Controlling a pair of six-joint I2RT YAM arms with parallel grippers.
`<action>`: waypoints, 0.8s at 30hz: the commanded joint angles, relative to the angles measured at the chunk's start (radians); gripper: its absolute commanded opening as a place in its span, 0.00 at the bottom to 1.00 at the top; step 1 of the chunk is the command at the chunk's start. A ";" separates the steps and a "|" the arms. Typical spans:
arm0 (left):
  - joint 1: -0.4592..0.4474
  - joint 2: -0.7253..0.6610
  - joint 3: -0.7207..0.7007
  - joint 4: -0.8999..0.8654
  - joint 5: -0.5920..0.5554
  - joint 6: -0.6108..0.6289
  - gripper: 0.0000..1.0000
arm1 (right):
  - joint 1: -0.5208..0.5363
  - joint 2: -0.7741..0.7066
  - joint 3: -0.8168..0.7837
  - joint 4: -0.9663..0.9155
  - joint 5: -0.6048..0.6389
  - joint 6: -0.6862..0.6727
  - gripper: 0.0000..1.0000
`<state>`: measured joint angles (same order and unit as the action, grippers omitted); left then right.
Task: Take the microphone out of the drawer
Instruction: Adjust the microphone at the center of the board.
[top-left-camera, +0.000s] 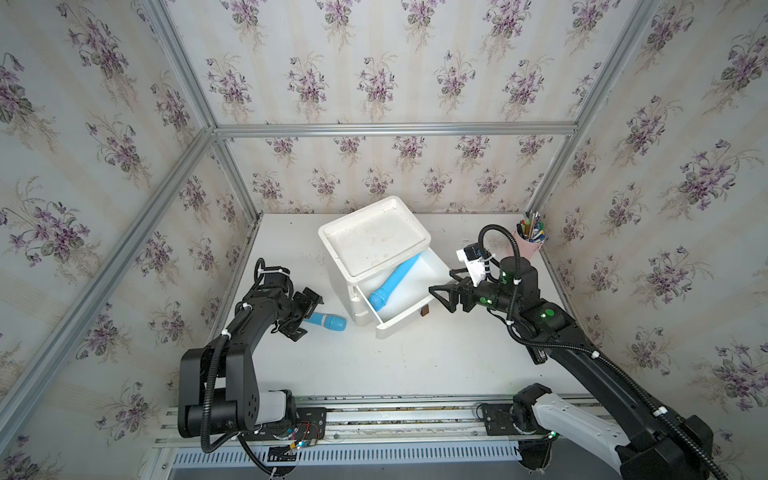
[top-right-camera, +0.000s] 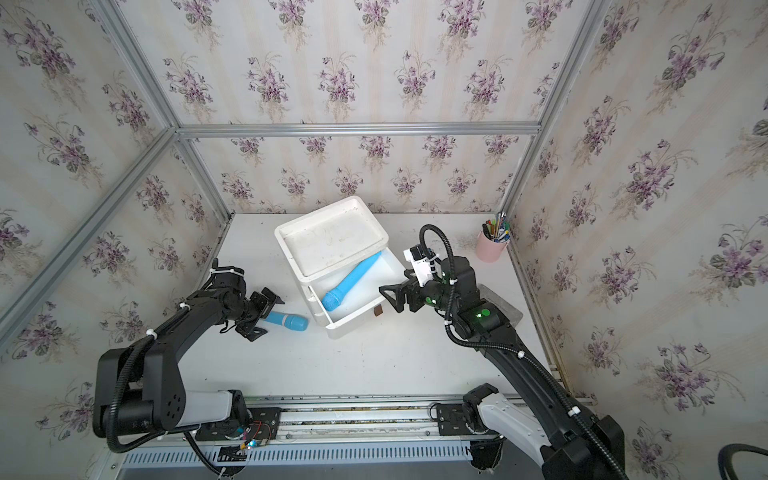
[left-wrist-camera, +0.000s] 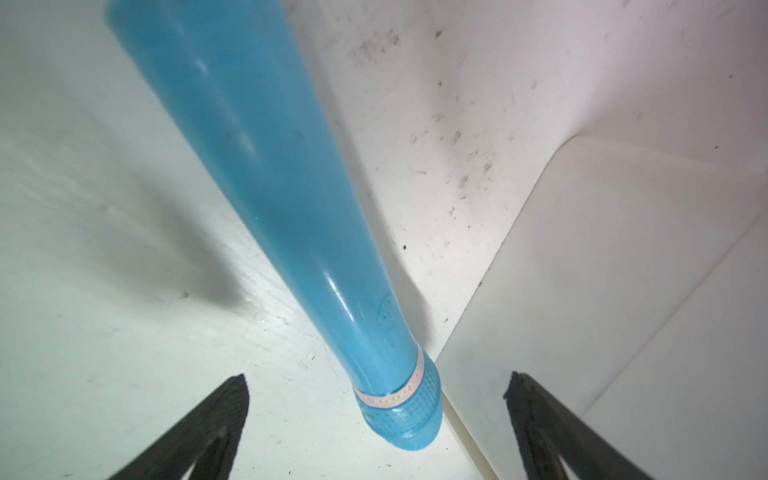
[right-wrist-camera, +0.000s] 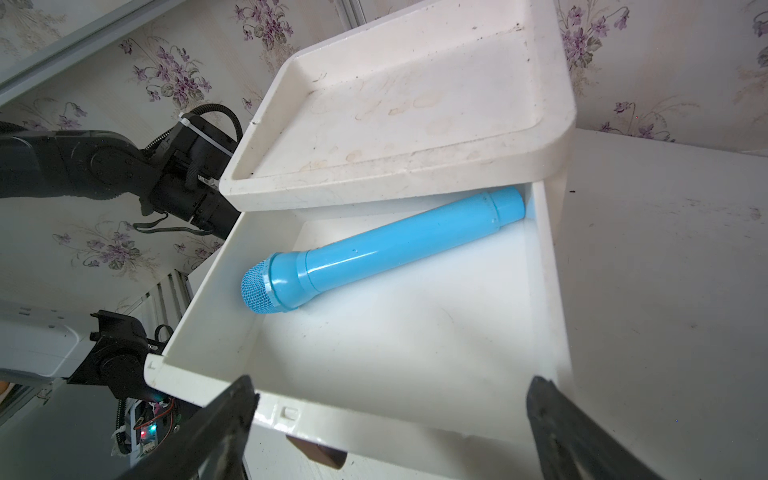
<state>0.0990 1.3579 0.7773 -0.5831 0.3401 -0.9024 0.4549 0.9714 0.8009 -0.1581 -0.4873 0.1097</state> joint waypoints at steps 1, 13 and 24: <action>-0.001 -0.014 0.034 -0.030 -0.023 0.038 0.99 | 0.000 0.002 0.010 0.010 -0.012 -0.002 1.00; -0.076 0.102 0.052 -0.019 0.021 0.036 0.99 | 0.002 -0.002 0.011 0.014 -0.014 -0.005 1.00; -0.079 0.102 0.055 -0.010 0.027 0.033 0.99 | 0.001 -0.015 0.000 0.008 -0.008 -0.005 1.00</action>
<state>0.0196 1.4567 0.8345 -0.5858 0.3645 -0.8528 0.4549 0.9646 0.8017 -0.1585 -0.4900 0.1089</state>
